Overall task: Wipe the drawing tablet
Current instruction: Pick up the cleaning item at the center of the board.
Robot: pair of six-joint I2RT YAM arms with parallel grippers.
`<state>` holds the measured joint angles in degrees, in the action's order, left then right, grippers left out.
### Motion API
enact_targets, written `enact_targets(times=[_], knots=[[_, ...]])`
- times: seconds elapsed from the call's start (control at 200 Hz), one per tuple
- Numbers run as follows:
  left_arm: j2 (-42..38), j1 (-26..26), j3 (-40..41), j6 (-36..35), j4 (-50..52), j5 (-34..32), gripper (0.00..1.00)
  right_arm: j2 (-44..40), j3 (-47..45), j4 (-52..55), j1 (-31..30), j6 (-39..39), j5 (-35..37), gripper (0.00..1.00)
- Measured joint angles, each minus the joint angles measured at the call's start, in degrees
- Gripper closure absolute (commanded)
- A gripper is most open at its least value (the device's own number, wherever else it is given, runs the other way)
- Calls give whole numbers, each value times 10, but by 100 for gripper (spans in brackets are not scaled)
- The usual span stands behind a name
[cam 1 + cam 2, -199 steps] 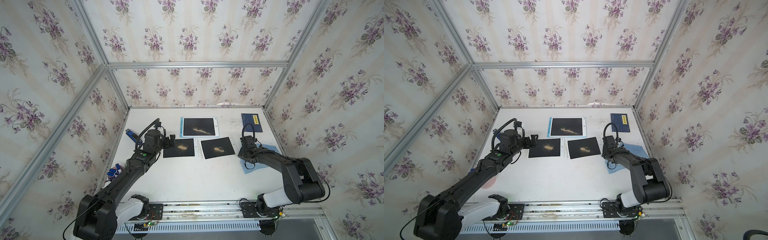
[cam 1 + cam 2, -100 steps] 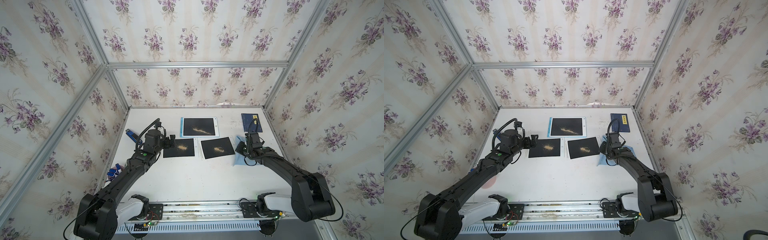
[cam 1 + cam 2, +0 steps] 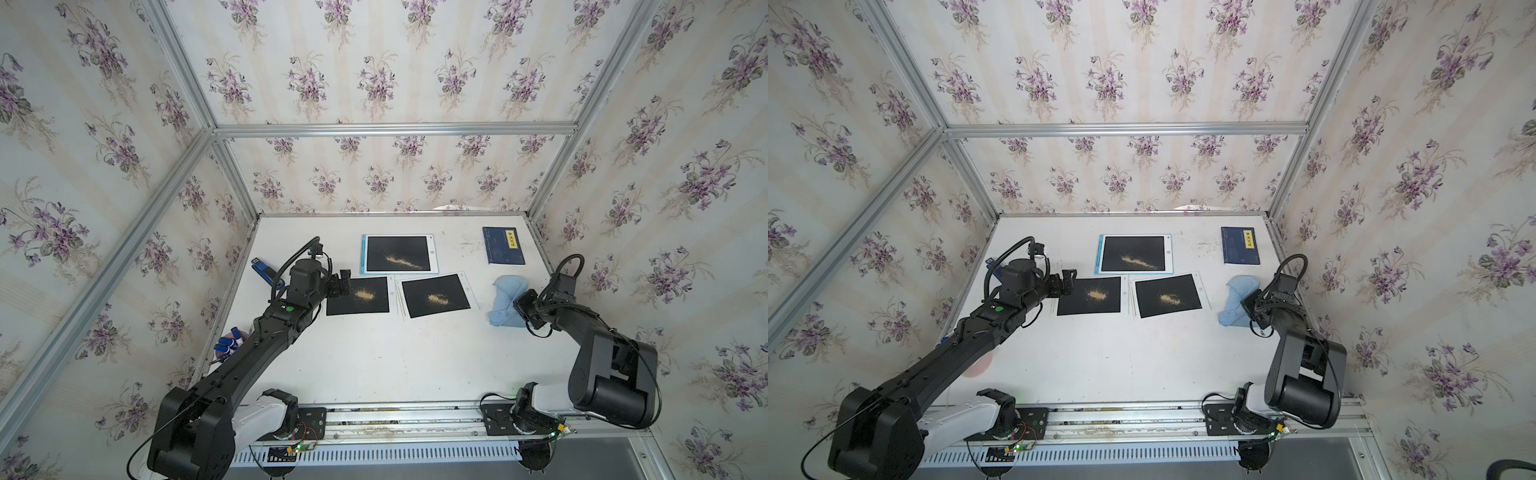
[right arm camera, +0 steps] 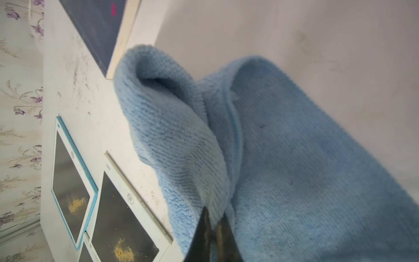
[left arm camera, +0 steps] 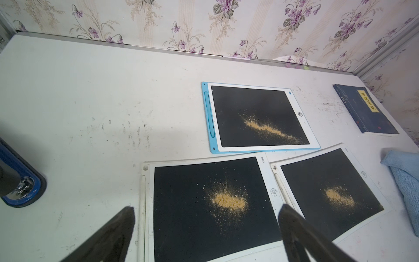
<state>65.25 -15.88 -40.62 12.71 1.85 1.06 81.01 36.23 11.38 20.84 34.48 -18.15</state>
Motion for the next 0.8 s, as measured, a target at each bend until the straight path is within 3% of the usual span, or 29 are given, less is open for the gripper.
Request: enact_targets(times=[0.045,0.165,0.27,0.46,0.6,0.804], knots=[[1,0,0,0,0,0,0,0,-3,0,2,0,1,75],[1,0,0,0,0,0,0,-20,-7,5,4,1,33,38],[2,0,0,0,0,2,0,-70,-8,10,-16,0,111,10],[12,0,0,0,-1,2,0,-109,12,35,-149,-16,275,3],[28,0,-1,2,0,6,0,-39,46,58,-160,-18,327,4],[37,0,-11,10,0,29,0,37,69,71,-161,-21,335,6]])
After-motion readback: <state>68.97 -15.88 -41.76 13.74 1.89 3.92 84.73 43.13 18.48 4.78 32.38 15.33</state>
